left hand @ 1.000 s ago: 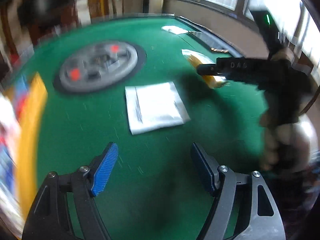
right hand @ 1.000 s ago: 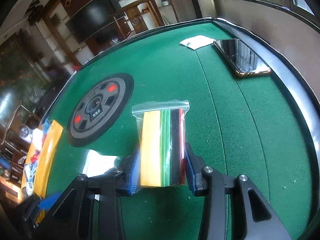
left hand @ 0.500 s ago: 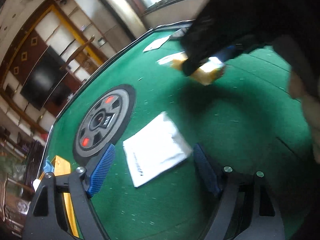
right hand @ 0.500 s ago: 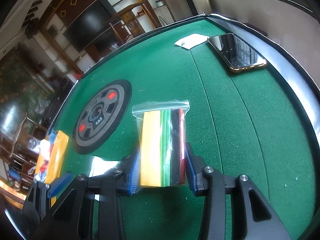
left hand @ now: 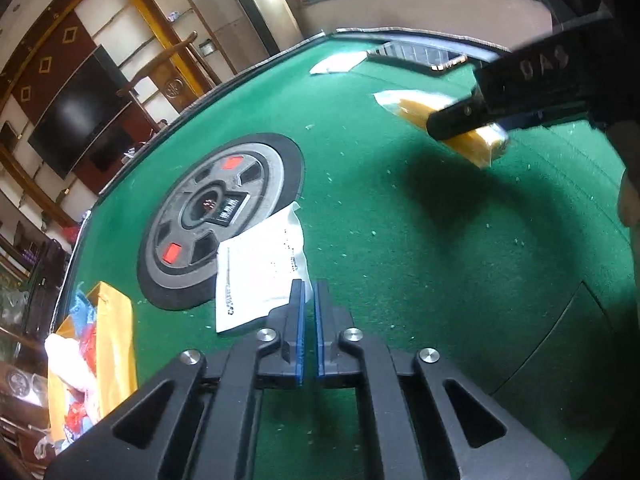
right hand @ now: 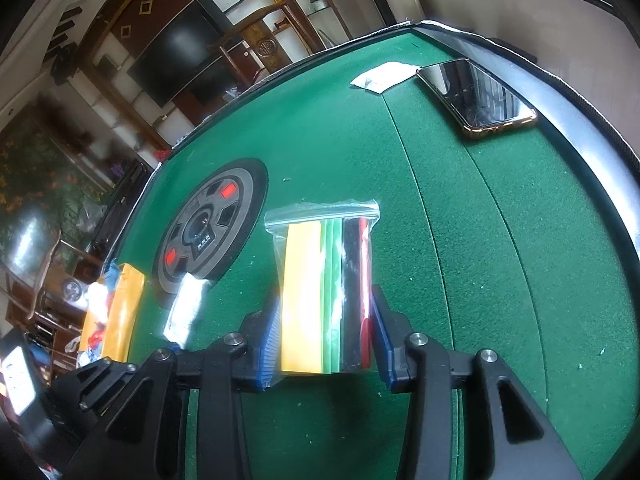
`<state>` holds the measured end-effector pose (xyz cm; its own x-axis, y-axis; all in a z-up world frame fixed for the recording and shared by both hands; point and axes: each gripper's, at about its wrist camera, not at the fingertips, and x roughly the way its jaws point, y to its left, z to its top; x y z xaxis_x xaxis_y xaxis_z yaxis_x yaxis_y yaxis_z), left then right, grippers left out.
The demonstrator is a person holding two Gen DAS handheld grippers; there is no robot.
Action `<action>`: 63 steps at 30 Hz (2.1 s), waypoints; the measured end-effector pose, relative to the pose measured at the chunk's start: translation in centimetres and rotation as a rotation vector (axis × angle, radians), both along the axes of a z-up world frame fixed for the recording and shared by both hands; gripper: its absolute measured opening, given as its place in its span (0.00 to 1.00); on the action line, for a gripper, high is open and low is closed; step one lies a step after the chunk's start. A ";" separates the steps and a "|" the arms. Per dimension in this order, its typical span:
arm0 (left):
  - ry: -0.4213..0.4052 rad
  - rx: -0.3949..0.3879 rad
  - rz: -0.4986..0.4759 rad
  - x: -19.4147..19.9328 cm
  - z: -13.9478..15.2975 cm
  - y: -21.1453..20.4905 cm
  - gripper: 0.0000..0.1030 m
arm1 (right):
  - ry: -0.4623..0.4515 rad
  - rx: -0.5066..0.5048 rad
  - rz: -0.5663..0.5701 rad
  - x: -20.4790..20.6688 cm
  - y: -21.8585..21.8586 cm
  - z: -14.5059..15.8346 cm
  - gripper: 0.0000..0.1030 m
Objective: Organize soft objects
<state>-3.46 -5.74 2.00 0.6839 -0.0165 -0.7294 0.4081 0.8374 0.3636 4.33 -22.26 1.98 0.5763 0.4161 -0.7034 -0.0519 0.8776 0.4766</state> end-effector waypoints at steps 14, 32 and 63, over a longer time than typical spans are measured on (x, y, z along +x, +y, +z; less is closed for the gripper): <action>-0.023 -0.257 0.024 -1.1 6.0 4.8 0.08 | -0.019 -0.017 0.014 0.0 0.5 0.2 0.36; 0.129 -0.296 0.239 7.8 -1.8 3.8 0.85 | 0.029 0.001 0.017 0.8 0.2 -0.9 0.36; -0.049 -0.358 0.390 -10.5 7.6 16.6 0.72 | -0.078 -0.057 0.063 -2.4 4.0 2.0 0.34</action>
<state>-13.91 10.91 9.63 0.7221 0.0041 -0.6918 0.0312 0.9988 0.0384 1.89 -18.25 4.01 0.6039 0.4142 -0.6810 -0.1428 0.8968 0.4187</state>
